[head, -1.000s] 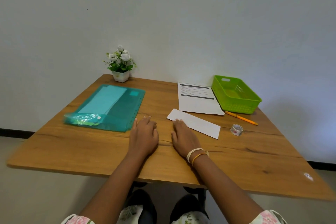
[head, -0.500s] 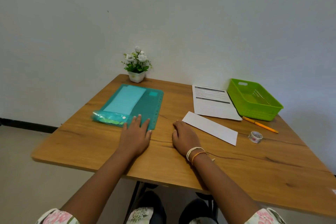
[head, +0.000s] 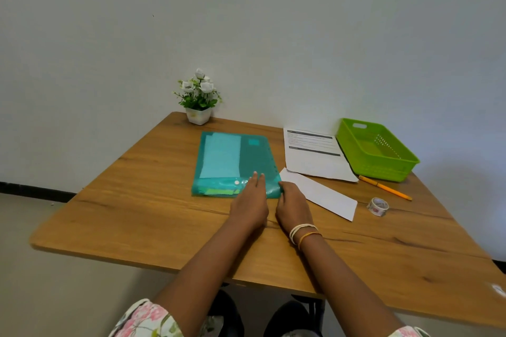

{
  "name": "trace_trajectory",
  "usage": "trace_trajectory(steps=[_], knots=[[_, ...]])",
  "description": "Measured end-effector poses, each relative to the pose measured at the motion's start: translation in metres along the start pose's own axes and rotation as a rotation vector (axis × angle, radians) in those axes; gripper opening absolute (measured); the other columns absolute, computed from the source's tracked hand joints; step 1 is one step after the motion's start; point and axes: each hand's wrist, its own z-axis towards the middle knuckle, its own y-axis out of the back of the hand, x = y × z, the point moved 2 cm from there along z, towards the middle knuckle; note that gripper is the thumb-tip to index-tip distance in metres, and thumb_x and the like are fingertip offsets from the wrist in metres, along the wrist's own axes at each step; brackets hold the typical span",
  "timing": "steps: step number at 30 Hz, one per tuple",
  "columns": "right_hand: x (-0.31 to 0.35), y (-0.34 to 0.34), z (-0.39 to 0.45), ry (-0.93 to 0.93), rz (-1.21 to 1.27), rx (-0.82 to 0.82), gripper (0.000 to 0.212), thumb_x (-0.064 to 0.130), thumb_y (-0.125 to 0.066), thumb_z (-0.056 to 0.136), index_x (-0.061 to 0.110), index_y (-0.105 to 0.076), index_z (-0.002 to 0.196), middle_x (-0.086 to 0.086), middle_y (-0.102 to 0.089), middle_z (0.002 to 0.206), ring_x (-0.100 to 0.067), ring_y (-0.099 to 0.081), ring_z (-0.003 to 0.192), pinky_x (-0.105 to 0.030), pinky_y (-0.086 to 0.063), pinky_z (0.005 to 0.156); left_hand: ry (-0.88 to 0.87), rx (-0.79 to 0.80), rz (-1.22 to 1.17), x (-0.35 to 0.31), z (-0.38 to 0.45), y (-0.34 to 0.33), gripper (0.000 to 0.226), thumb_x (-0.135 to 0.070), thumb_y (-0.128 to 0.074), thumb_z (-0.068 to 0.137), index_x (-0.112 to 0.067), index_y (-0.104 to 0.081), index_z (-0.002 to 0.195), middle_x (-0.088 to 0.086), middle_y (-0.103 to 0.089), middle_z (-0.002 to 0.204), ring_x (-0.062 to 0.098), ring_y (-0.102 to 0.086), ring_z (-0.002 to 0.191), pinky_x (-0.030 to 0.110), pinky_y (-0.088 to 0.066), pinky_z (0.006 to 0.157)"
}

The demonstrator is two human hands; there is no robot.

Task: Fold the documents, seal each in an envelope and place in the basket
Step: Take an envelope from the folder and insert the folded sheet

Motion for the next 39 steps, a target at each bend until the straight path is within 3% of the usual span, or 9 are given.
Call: trace_trajectory(steps=[5,9,12,16,19,23,27,33,39], knots=[[-0.001,0.005,0.000,0.040,0.040,-0.058,0.038,0.004,-0.043,0.091,0.013,-0.052,0.127,-0.006,-0.057,0.120,-0.021,-0.056,0.107,-0.029,-0.048,0.088,-0.066,-0.159,-0.083,0.035,0.000,0.036,0.048,-0.019,-0.049,0.097,-0.020,-0.041,0.145,0.002,-0.034,0.155,0.020,-0.035,0.139,0.038,-0.025,0.116],[0.013,-0.004,0.003,0.248,-0.013,-0.079,0.035,0.010,-0.046,0.093,0.011,-0.052,0.128,-0.008,-0.058,0.124,-0.022,-0.055,0.113,-0.031,-0.049,0.096,0.023,-0.256,0.013,0.086,-0.008,0.052,0.052,-0.025,-0.052,0.096,-0.019,-0.038,0.146,0.003,-0.039,0.152,0.017,-0.034,0.141,0.043,-0.016,0.118],[0.040,-0.010,0.016,0.290,-0.069,0.107,0.041,0.023,-0.047,0.097,0.014,-0.044,0.137,-0.006,-0.051,0.136,-0.022,-0.050,0.123,-0.035,-0.043,0.103,0.043,-0.188,-0.015,0.102,-0.011,0.049,0.056,-0.034,-0.053,0.095,-0.021,-0.036,0.147,0.003,-0.045,0.147,0.020,-0.041,0.134,0.043,-0.027,0.114],[0.064,-0.024,0.043,0.283,-0.231,0.454,0.049,0.027,-0.049,0.097,0.015,-0.038,0.143,-0.010,-0.047,0.142,-0.028,-0.047,0.127,-0.039,-0.038,0.106,0.015,-0.243,0.033,0.100,-0.011,0.050,0.051,-0.045,-0.060,0.088,-0.027,-0.054,0.136,0.004,-0.062,0.126,0.021,-0.055,0.115,0.037,-0.040,0.097],[0.066,-0.026,0.057,0.295,-0.291,0.535,0.041,0.019,-0.056,0.094,0.014,-0.052,0.135,-0.011,-0.055,0.133,-0.028,-0.051,0.122,-0.036,-0.039,0.104,-0.001,-0.273,-0.048,0.102,-0.013,0.052,0.043,-0.046,-0.059,0.090,-0.029,-0.060,0.130,0.002,-0.066,0.118,0.020,-0.057,0.109,0.036,-0.042,0.093],[0.071,-0.021,0.066,0.298,-0.262,0.588,0.035,0.013,-0.064,0.089,0.010,-0.063,0.124,-0.009,-0.060,0.125,-0.026,-0.055,0.116,-0.031,-0.041,0.100,0.049,-0.261,-0.351,0.114,-0.012,0.056,0.045,-0.051,-0.037,0.094,-0.034,-0.061,0.128,0.000,-0.062,0.131,0.018,-0.054,0.122,0.046,-0.038,0.106],[0.069,-0.019,0.068,0.264,-0.227,0.590,0.029,0.011,-0.068,0.086,0.009,-0.065,0.114,-0.009,-0.063,0.119,-0.024,-0.058,0.111,-0.030,-0.046,0.096,0.076,-0.080,-0.121,0.113,-0.009,0.048,0.051,-0.046,-0.017,0.100,-0.036,-0.054,0.134,0.005,-0.045,0.148,0.016,-0.037,0.138,0.039,-0.014,0.118],[0.062,-0.015,0.055,0.275,-0.169,0.505,0.015,0.011,-0.063,0.088,0.012,-0.063,0.103,-0.009,-0.065,0.107,-0.026,-0.060,0.100,-0.037,-0.050,0.089,0.094,-0.090,-0.057,0.104,-0.012,0.052,0.054,-0.033,-0.009,0.102,-0.034,-0.053,0.134,0.003,-0.044,0.149,0.016,-0.036,0.139,0.037,-0.012,0.119],[0.052,0.008,0.012,0.551,-0.144,0.124,0.006,0.016,-0.060,0.087,0.015,-0.063,0.092,-0.004,-0.069,0.090,-0.023,-0.063,0.081,-0.033,-0.052,0.067,0.107,-0.108,-0.094,0.108,-0.011,0.051,0.070,-0.039,-0.001,0.089,-0.033,-0.053,0.135,0.004,-0.041,0.150,0.018,-0.038,0.138,0.032,-0.009,0.118]])
